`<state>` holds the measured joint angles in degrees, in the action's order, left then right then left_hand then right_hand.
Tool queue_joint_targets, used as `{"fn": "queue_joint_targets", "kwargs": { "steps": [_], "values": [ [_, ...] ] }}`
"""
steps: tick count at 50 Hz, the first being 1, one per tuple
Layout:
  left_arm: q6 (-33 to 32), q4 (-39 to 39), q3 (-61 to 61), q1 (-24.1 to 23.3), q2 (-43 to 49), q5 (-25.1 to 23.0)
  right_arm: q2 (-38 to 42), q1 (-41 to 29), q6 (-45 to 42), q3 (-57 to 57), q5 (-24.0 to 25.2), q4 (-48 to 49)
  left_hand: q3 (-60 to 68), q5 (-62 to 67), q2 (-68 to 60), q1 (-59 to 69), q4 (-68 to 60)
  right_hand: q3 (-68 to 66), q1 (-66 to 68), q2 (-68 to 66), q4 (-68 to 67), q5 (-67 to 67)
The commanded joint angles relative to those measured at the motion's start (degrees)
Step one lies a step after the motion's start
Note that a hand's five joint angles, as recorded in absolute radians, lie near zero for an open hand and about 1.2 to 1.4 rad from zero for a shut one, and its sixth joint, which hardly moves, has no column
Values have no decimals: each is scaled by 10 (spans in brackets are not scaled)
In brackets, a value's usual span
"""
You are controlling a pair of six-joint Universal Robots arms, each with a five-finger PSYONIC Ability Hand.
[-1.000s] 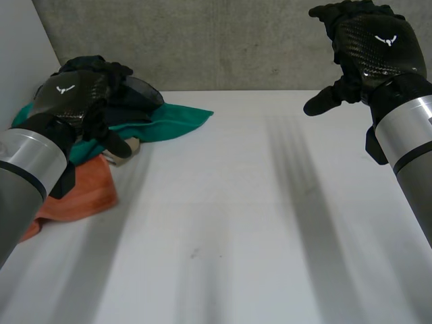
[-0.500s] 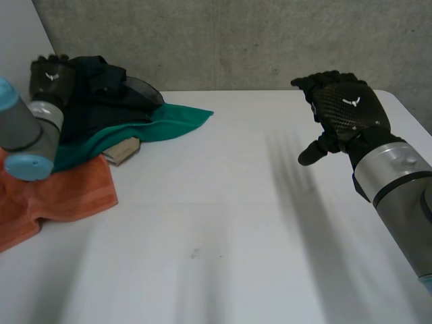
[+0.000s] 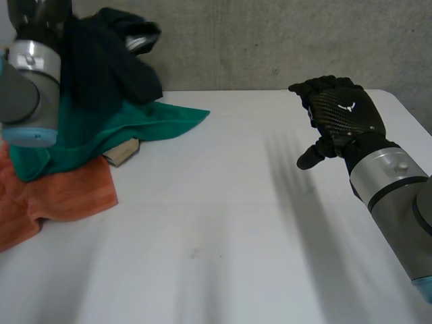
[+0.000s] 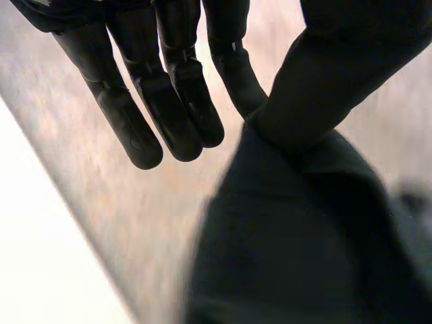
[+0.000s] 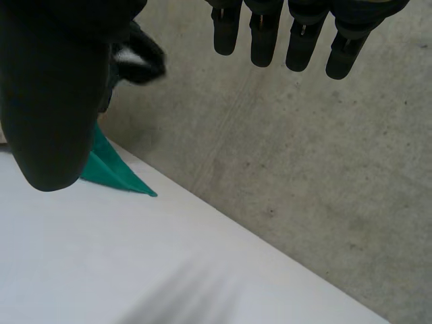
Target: Fold the laundry.
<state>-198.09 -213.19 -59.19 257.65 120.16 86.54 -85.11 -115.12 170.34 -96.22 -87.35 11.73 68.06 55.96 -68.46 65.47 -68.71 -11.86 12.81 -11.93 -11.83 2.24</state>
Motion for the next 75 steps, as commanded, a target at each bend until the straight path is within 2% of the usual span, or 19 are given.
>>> {"fn": "queue_joint_targets", "kwargs": {
  "steps": [1, 13, 19, 20, 24, 28, 36, 39, 46, 51, 54, 58, 59, 60, 62, 65, 66, 71, 75],
  "values": [
    [100, 33, -118, -78, -164, -15, -27, 14, -2, 1, -3, 1, 119, 140, -115, 145, -113, 19, -28, 19, 18, -22],
    [132, 114, -412, -216, -221, -31, -10, 60, -3, 15, 11, 4, 119, 140, -115, 145, -113, 19, -28, 19, 18, -22],
    [101, 111, -497, -232, -215, -22, 40, 60, -21, 36, 32, -14, 119, 140, -115, 145, -113, 19, -28, 19, 18, -22],
    [94, 112, -501, -231, -215, -19, 49, 60, -26, 39, 36, -19, 93, 114, -89, 119, -86, 19, -28, 19, 18, -22],
    [47, 145, -520, -222, -257, -2, 93, 52, -56, 59, 61, -40, -471, -450, 475, -445, 477, 19, -28, 19, 18, -22],
    [9, 195, -529, -210, -316, 14, 141, 40, -100, 89, 96, -87, -581, -560, 585, -555, 587, 19, -28, 19, 18, -22],
    [2, 245, -554, -151, -377, 23, 188, 13, -227, 113, 185, -192, -581, -560, 585, -555, 587, 19, -28, 19, 18, -22],
    [7, 250, -564, -133, -372, 18, 202, 0, -262, 113, 202, -188, -581, -560, 585, -555, 587, 19, -28, 19, 18, -22],
    [15, 265, -590, -102, -320, 7, 256, -50, -290, 118, 166, -86, -581, -560, 585, -555, 587, 19, -28, 19, 18, -22],
    [30, 262, -597, -140, -288, -5, 303, -77, -307, 132, 129, -16, -581, -560, 585, -555, 587, 19, -28, 19, 18, -22],
    [44, 249, -593, -173, -273, -4, 319, -83, -312, 138, 118, -7, -581, -560, 585, -555, 587, -102, 92, -101, -102, 98],
    [63, 210, -574, -234, -238, 1, 330, -88, -316, 145, 110, -9, -581, -560, 585, -555, 587, -430, 420, -429, -430, 426],
    [65, 192, -562, -260, -220, 5, 328, -88, -313, 143, 109, -10, -581, -560, 585, -555, 587, -589, 579, -588, -589, 585],
    [65, 183, -555, -274, -210, 8, 326, -88, -310, 141, 109, -10, -562, -541, 566, -536, 568, -677, 667, -676, -677, 673],
    [60, 166, -540, -296, -189, 16, 319, -87, -303, 139, 108, -11, -470, -449, 474, -444, 476, -681, 672, -681, -682, 678],
    [42, 145, -508, -320, -154, 41, 291, -81, -281, 125, 105, -10, -110, -89, 114, -84, 117, -681, 672, -681, -682, 678],
    [31, 144, -491, -320, -144, 59, 283, -78, -273, 121, 104, -11, 92, 113, -88, 118, -86, -681, 672, -681, -682, 678],
    [13, 147, -446, -316, -151, 122, 199, -43, -217, 103, 97, -24, 119, 140, -115, 145, -113, -681, 672, -681, -682, 678],
    [16, 140, -422, -308, -195, 137, 132, -19, -189, 109, 103, -60, 119, 140, -115, 145, -113, -681, 672, -681, -682, 678]
  ]
}}
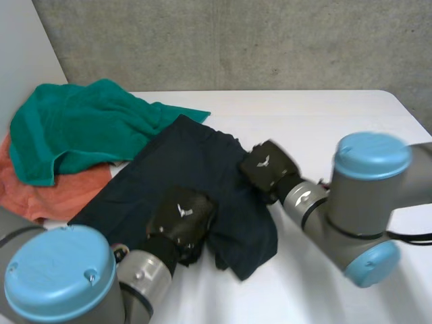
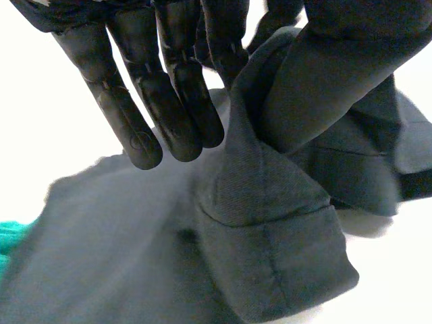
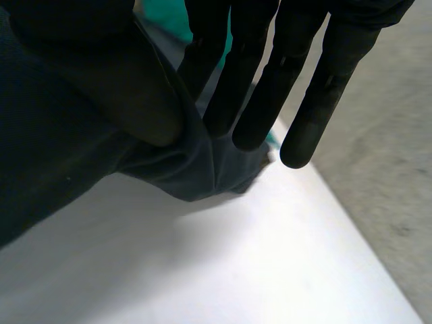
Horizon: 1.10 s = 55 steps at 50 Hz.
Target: Fold the laundry.
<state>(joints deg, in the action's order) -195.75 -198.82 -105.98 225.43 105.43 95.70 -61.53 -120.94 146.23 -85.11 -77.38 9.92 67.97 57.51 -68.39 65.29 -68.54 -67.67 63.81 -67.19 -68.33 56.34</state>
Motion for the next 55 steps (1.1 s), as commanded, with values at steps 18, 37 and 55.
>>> {"fn": "queue_joint_targets", "kwargs": {
  "steps": [18, 37, 55],
  "values": [
    [0, -26, 61, 162, -107, 5, -134, -75, 173, 91, 7, -45, 120, 125, -116, 147, -115, -123, 162, -128, -117, 137],
    [-20, 34, 81, 252, 28, -21, 73, -109, 164, 202, -138, -64, -482, -477, 486, -455, 487, 577, -538, 572, 583, -563],
    [-15, 152, -91, 287, -165, -149, -159, -5, 71, -58, -52, -229, -364, -359, 368, -337, 370, 382, -343, 377, 388, -369]
  ]
}}
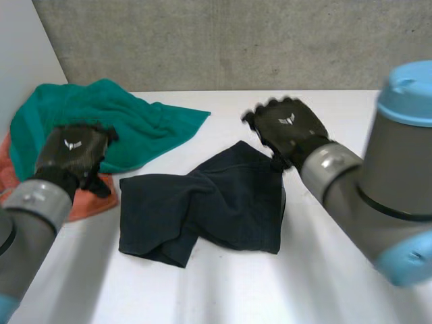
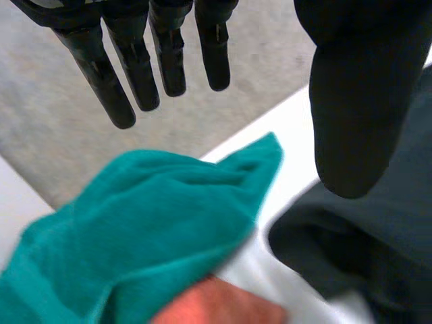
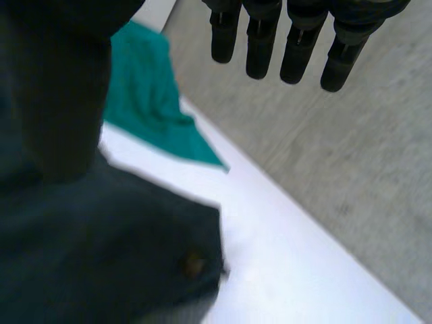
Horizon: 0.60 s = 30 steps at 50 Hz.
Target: Fold the laundry.
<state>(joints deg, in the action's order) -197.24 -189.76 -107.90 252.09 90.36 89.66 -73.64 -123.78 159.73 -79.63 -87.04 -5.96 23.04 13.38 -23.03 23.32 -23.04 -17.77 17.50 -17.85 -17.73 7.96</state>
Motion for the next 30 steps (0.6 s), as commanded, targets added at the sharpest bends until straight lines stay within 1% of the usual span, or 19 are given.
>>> {"fn": "queue_joint_targets", "kwargs": {
  "steps": [1, 3, 5, 6, 7, 9, 10, 13, 18, 21, 24, 25, 26, 28, 30],
  "values": [
    [0, 66, -78, 23, -10, -95, -37, 22, -63, -126, 49, -71, 85, 82, -85, 82, -85, -124, 127, -123, -125, 122],
    [-1, 73, -90, 28, 12, -110, -36, 21, -57, -163, 67, -52, 84, 80, -84, 81, -84, -133, 135, -132, -133, 131],
    [-1, 69, -91, 35, 31, -110, -34, 19, -49, -185, 75, -25, 75, 72, -75, 72, -75, -161, 164, -160, -161, 159],
    [-1, 66, -90, 38, 41, -110, -30, 17, -44, -196, 78, -7, 70, 67, -70, 67, -70, -168, 171, -167, -168, 166],
    [-3, 60, -85, 46, 62, -107, -22, 11, -36, -213, 79, 32, 57, 53, -57, 54, -57, -168, 171, -167, -168, 166],
    [0, 54, -78, 50, 82, -104, -12, 4, -28, -226, 77, 71, 55, 52, -55, 52, -55, -168, 171, -167, -168, 166],
    [1, 48, -69, 50, 97, -100, 2, -3, -21, -235, 72, 105, 53, 50, -53, 51, -53, -168, 171, -167, -168, 166],
    [6, 36, -48, 43, 127, -93, 39, -15, -12, -236, 60, 160, 42, 38, -42, 39, -42, -154, 157, -154, -155, 153],
    [16, 23, -14, 31, 172, -84, 94, -31, -11, -218, 37, 198, 50, 47, -50, 47, -50, -146, 149, -145, -146, 144],
    [23, 19, 7, 25, 195, -74, 125, -35, -10, -197, 14, 221, 104, 100, -104, 101, -104, -173, 176, -172, -173, 171],
    [31, 17, 24, 19, 209, -67, 147, -35, -12, -177, -9, 248, 287, 283, -287, 284, -287, -324, 326, -323, -324, 322],
    [36, 14, 32, 17, 212, -63, 153, -34, -13, -169, -19, 262, 450, 447, -450, 448, -450, -547, 550, -547, -548, 546],
    [39, 12, 36, 16, 211, -60, 153, -33, -14, -166, -24, 268, 567, 564, -567, 564, -567, -622, 624, -621, -622, 620],
    [46, 12, 45, 15, 206, -53, 148, -32, -16, -162, -38, 277, 570, 566, -570, 567, -570, -622, 625, -621, -623, 620],
    [56, 12, 60, 12, 181, -38, 119, -30, -20, -162, -60, 289, 570, 566, -570, 567, -570, -622, 625, -621, -623, 620]
  ]
}}
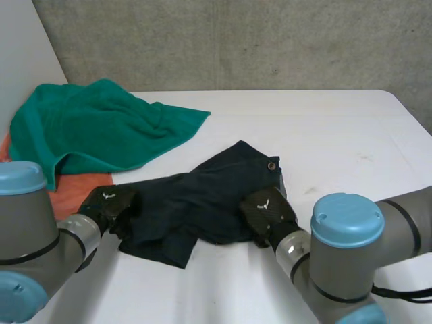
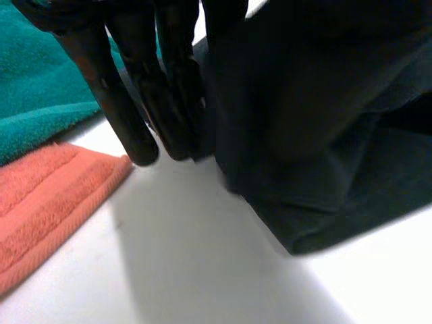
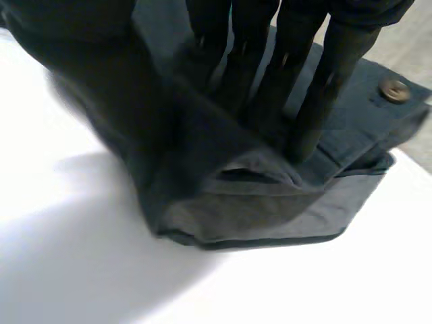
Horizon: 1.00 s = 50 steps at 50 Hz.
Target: Fold the laundry.
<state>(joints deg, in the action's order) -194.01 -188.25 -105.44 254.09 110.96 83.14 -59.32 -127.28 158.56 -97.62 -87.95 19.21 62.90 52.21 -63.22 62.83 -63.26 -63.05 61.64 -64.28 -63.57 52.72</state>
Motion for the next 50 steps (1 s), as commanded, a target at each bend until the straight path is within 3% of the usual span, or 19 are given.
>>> {"fn": "queue_joint_targets", "kwargs": {
  "steps": [1, 9, 15, 22, 30, 36, 40, 44, 50],
  "values": [
    [27, -2, 43, -11, -39, 31, -39, 6, -9, 18, -56, 39, 171, 178, -168, 172, -167, -169, 184, -157, -164, 173],
    [38, 38, 145, -12, -207, 22, -197, 63, -53, 71, -28, -31, 171, 178, -168, 172, -167, -169, 184, -157, -164, 173],
    [39, 157, 272, -12, -251, -6, -272, 119, -60, 199, 10, -186, 171, 178, -168, 172, -167, -169, 184, -157, -164, 173],
    [35, 282, 360, -20, -226, -5, -266, 156, -58, 321, 52, -311, 171, 178, -168, 172, -167, -169, 184, -157, -164, 173],
    [14, 297, 350, -58, -129, 11, -182, 163, -62, 362, 62, -369, 171, 178, -168, 172, -167, -169, 184, -157, -164, 173],
    [-25, 238, 377, -77, -29, 16, -100, 152, -67, 374, 50, -358, 171, 178, -168, 172, -167, -169, 184, -157, -164, 173],
    [-36, 122, 455, -91, 41, 26, -39, 143, -56, 410, 11, -301, 171, 178, -168, 172, -167, -169, 184, -157, -164, 173],
    [-26, -4, 543, -95, 76, 44, -8, 137, -12, 461, -69, -142, 171, 178, -168, 172, -167, -169, 184, -157, -164, 173],
    [-1, -172, 616, -96, 90, 33, -40, 153, 51, 439, -116, 136, 171, 178, -168, 172, -167, -169, 184, -157, -164, 173]
  ]
}}
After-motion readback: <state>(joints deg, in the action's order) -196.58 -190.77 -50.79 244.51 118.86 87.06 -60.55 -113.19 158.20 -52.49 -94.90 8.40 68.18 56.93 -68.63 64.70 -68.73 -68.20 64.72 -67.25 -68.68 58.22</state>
